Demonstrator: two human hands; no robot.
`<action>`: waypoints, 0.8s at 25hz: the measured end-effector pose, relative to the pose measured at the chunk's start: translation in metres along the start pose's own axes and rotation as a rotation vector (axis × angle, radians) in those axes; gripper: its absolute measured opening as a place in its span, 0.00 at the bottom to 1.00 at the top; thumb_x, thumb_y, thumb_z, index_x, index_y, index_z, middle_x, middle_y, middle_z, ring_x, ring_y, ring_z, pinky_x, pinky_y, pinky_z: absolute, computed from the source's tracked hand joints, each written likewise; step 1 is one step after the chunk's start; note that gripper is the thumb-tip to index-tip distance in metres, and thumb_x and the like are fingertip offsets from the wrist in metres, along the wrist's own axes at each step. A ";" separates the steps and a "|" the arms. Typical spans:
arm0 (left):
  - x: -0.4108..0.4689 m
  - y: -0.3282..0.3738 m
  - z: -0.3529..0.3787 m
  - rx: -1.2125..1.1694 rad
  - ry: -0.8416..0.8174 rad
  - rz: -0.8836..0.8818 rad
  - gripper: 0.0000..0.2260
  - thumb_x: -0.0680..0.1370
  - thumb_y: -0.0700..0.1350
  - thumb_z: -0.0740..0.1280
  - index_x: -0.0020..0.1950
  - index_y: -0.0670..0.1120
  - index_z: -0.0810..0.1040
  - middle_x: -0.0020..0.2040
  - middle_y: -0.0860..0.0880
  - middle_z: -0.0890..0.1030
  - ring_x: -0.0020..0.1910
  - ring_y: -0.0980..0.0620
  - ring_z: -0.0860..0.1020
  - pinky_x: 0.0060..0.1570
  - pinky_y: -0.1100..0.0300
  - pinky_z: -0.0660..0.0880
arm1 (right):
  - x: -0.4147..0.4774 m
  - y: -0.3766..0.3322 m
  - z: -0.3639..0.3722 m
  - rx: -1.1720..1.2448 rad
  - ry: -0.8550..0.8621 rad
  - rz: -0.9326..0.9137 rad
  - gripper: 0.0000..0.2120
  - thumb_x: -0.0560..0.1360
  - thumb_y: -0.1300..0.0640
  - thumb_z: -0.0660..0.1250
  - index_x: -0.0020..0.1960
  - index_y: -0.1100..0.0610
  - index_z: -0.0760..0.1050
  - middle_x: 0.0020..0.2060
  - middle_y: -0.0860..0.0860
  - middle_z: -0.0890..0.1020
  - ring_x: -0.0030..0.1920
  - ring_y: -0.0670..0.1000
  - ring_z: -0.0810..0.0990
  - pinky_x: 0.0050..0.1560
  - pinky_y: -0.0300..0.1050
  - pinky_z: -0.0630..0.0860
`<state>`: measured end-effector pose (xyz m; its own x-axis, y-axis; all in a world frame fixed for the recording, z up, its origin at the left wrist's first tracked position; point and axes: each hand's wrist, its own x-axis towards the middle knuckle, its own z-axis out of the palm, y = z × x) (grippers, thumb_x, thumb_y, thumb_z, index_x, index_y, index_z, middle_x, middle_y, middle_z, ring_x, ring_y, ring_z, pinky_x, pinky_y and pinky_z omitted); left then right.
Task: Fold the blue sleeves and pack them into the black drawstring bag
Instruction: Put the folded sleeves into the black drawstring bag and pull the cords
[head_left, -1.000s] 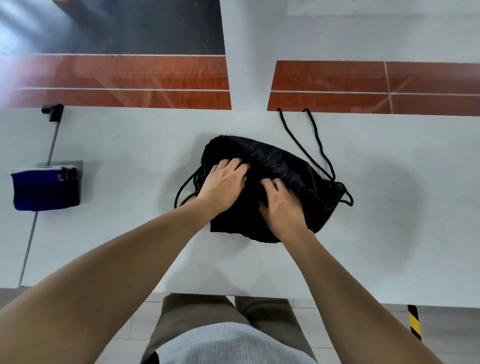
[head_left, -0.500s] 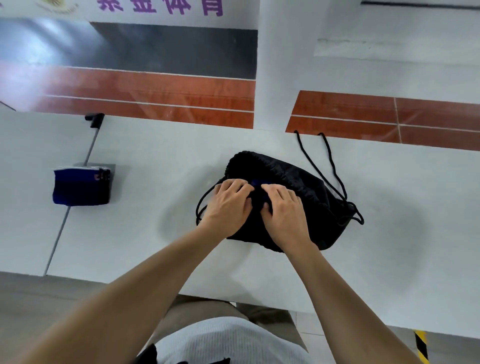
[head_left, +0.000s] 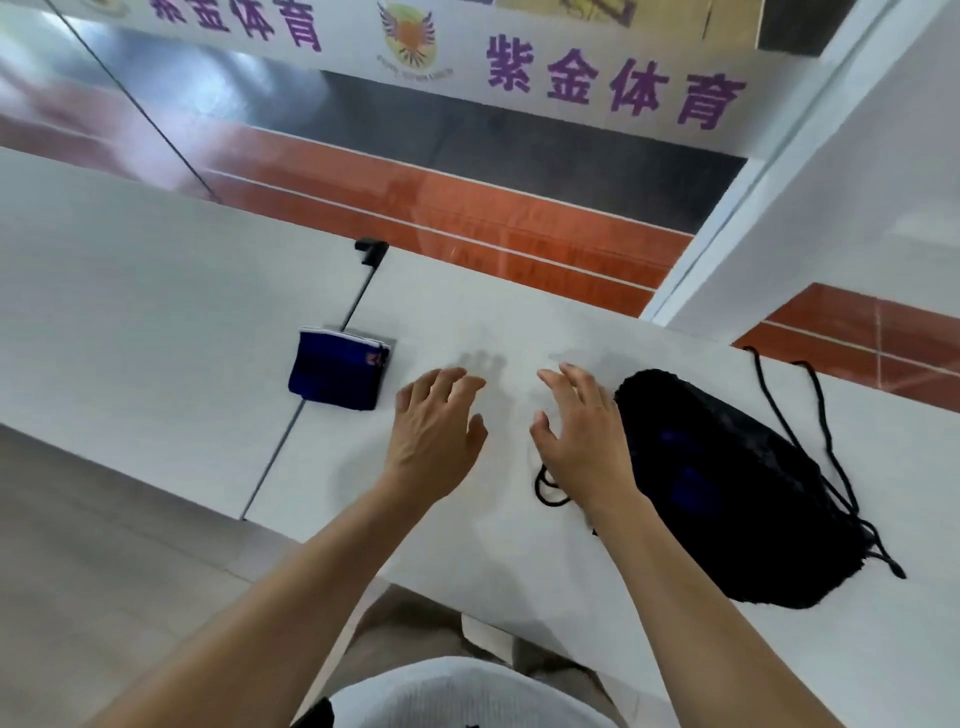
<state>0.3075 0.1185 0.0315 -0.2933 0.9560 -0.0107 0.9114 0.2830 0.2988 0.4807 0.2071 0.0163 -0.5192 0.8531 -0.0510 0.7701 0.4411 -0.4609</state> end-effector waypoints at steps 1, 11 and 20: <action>0.000 -0.019 -0.005 0.000 0.001 -0.024 0.18 0.77 0.46 0.66 0.66 0.49 0.74 0.67 0.48 0.75 0.68 0.44 0.70 0.65 0.48 0.65 | 0.005 -0.016 0.009 0.000 -0.006 -0.006 0.24 0.78 0.51 0.63 0.73 0.52 0.69 0.73 0.54 0.69 0.72 0.55 0.69 0.70 0.55 0.67; 0.013 -0.200 -0.031 -0.054 -0.085 -0.236 0.27 0.78 0.47 0.63 0.77 0.47 0.62 0.74 0.45 0.68 0.69 0.41 0.67 0.68 0.47 0.62 | 0.052 -0.143 0.104 0.070 -0.074 0.027 0.23 0.77 0.54 0.66 0.72 0.54 0.71 0.65 0.53 0.76 0.63 0.56 0.76 0.64 0.51 0.71; 0.023 -0.246 0.004 -0.282 -0.322 -0.448 0.24 0.83 0.47 0.55 0.78 0.43 0.57 0.70 0.41 0.73 0.64 0.37 0.71 0.65 0.46 0.66 | 0.086 -0.187 0.160 0.476 -0.453 0.359 0.31 0.80 0.48 0.61 0.80 0.48 0.56 0.72 0.54 0.69 0.71 0.56 0.71 0.71 0.52 0.68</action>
<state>0.0772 0.0714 -0.0462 -0.4883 0.7369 -0.4674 0.5957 0.6729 0.4387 0.2324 0.1532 -0.0433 -0.4470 0.6785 -0.5829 0.7305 -0.0992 -0.6756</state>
